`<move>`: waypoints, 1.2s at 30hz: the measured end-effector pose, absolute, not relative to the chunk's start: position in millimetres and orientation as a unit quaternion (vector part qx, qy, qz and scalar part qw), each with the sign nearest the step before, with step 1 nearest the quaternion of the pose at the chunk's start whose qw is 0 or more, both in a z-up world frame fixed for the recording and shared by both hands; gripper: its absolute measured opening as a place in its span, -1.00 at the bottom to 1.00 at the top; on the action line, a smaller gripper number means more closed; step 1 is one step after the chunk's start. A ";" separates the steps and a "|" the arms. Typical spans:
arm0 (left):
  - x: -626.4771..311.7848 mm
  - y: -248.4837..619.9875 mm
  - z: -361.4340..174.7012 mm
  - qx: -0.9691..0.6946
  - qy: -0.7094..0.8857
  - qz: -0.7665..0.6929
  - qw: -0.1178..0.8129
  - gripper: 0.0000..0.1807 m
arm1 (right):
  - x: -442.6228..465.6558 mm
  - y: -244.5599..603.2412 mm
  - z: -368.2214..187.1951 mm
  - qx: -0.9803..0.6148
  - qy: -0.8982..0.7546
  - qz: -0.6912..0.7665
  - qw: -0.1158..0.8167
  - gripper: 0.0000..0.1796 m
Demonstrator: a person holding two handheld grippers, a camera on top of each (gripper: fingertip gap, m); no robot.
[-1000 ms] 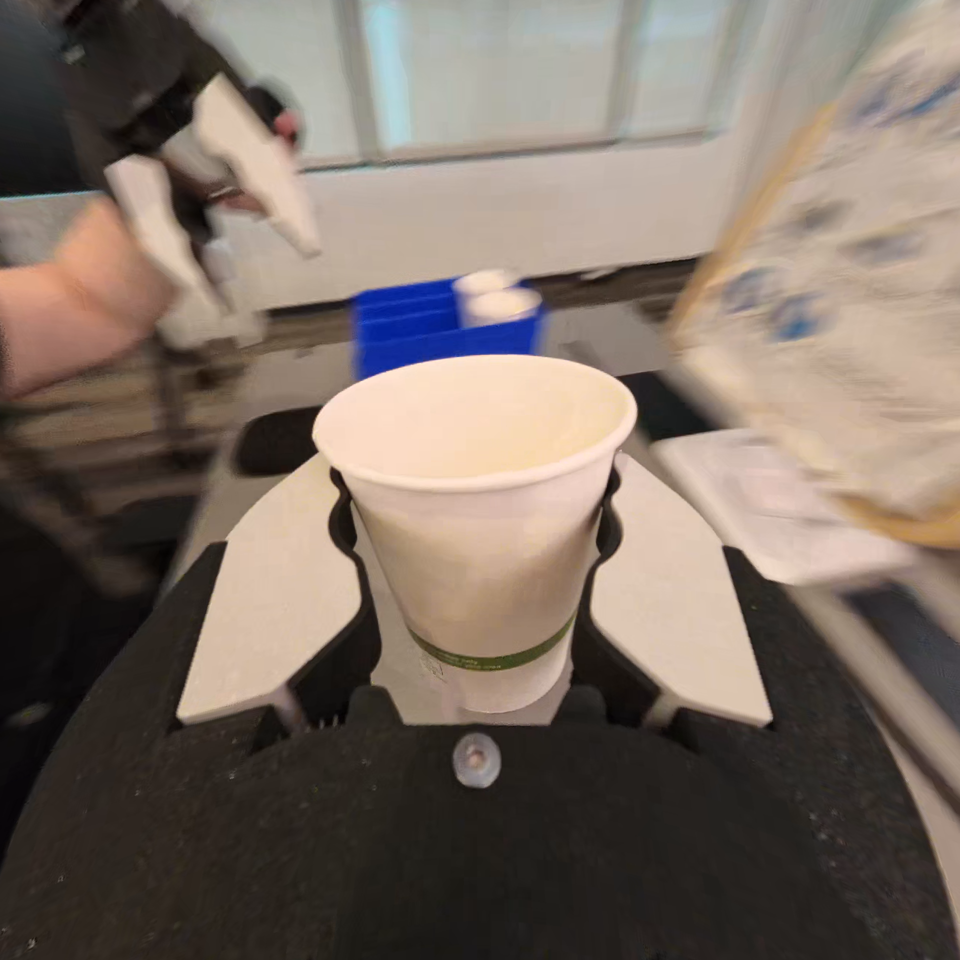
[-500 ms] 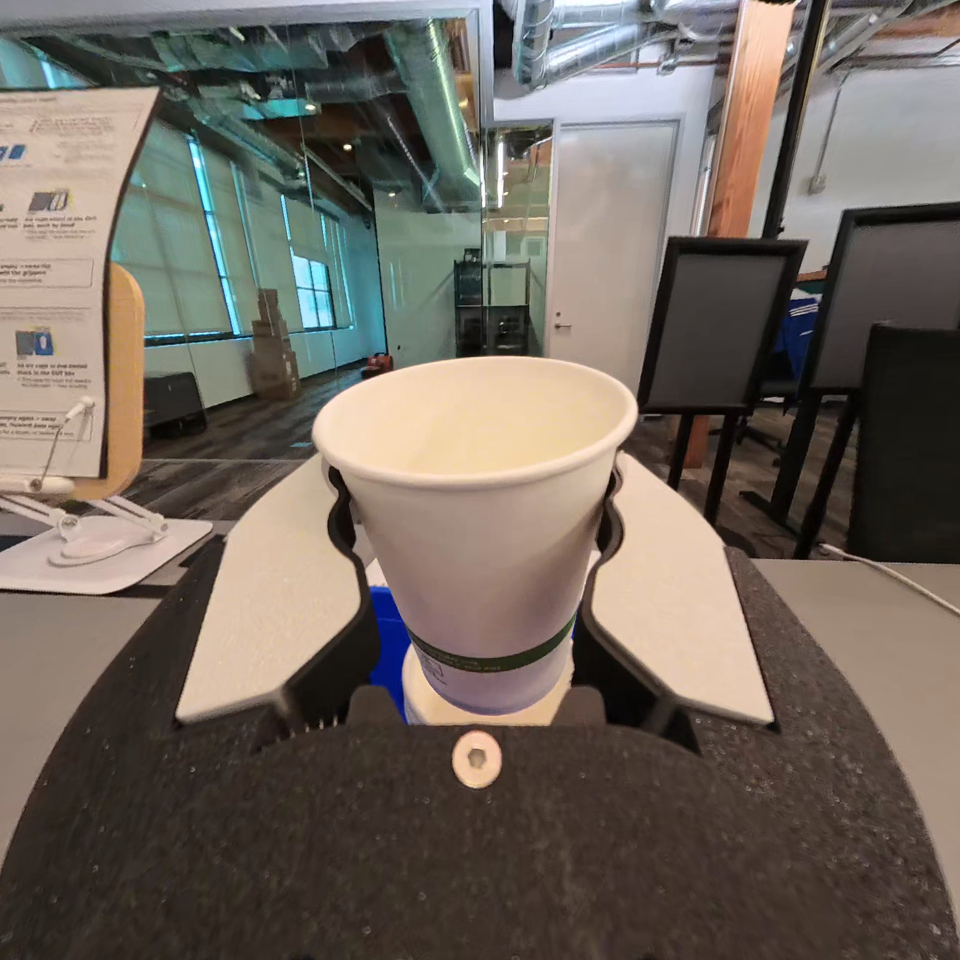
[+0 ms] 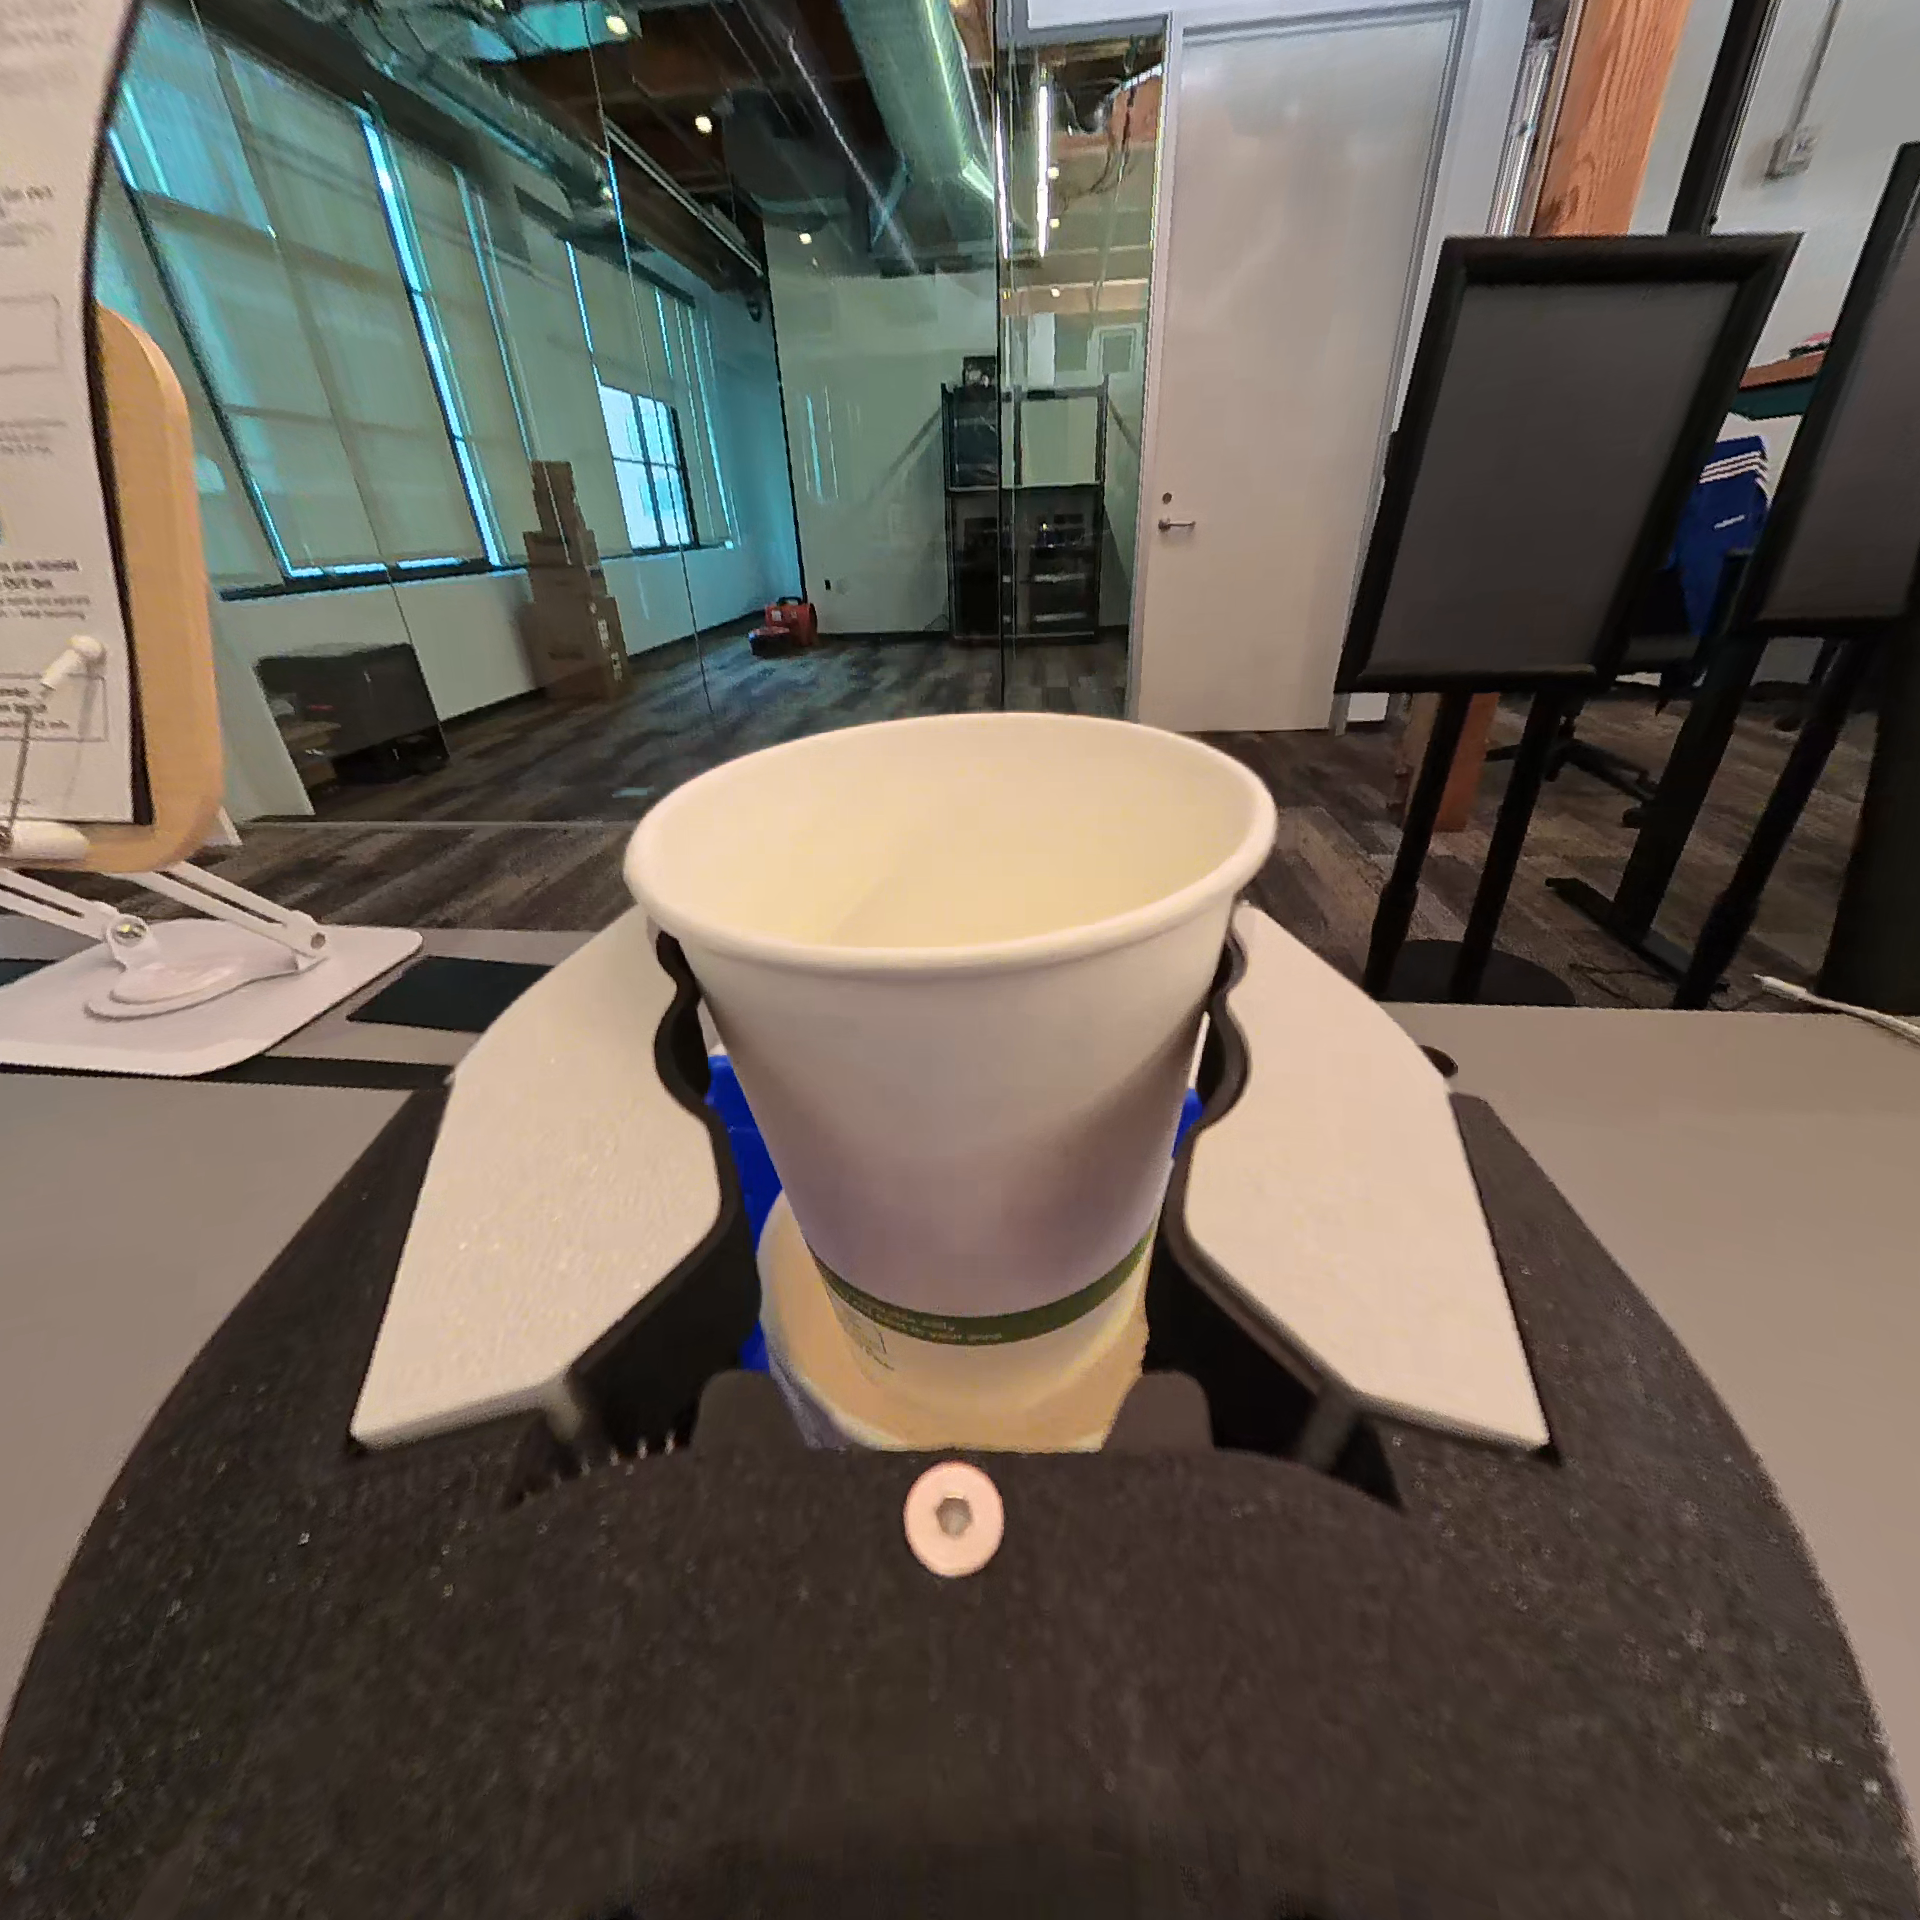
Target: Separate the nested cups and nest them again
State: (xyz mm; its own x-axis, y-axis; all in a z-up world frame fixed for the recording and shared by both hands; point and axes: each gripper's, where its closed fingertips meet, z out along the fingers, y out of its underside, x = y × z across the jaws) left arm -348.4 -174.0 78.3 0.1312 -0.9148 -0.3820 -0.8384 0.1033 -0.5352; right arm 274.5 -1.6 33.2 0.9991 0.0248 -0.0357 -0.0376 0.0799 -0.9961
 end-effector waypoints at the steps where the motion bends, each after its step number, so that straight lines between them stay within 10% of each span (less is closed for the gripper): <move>1: -348.1 -174.4 78.0 -0.667 0.658 -0.055 0.346 -0.30 | 274.7 -1.2 29.9 -0.683 0.003 0.019 0.730 0.03; 36: -343.0 -179.6 90.6 -0.653 0.662 -0.055 0.364 -0.35 | 281.6 -24.0 -36.3 -0.831 -0.012 0.006 0.555 0.27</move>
State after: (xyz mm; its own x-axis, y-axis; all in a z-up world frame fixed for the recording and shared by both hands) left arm -343.0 -179.6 90.6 0.1180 -0.9046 -0.4097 -0.8246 0.1406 -0.5479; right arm 281.6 -24.0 -36.3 0.9996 0.0270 0.0044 0.0144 -0.3828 -0.9237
